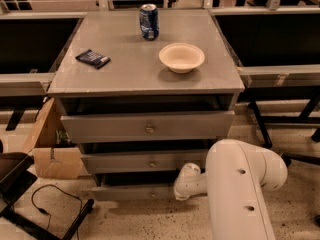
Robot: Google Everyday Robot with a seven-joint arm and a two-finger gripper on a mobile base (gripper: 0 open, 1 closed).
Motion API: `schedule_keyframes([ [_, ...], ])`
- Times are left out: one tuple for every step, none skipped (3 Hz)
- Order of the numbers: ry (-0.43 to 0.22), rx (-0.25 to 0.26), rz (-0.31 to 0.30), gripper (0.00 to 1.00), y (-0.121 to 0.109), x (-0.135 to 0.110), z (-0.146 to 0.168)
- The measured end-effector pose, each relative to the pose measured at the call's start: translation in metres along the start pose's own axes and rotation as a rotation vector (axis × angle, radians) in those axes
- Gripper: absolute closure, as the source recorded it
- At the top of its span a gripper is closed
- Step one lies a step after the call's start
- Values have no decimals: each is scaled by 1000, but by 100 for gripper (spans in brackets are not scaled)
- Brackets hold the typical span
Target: Open bottom drawer
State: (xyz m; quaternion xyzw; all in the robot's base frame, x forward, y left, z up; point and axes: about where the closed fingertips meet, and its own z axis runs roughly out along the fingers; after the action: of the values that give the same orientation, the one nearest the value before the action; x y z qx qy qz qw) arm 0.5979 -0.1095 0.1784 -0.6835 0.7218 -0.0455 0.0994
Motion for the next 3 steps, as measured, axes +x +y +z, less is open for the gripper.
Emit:
schedule_keyframes([
  [0,0,0,89,-2,-1,-9],
  [0,0,0,100,-3,-1,-12],
  [0,0,0,100,-4,-1,-13],
])
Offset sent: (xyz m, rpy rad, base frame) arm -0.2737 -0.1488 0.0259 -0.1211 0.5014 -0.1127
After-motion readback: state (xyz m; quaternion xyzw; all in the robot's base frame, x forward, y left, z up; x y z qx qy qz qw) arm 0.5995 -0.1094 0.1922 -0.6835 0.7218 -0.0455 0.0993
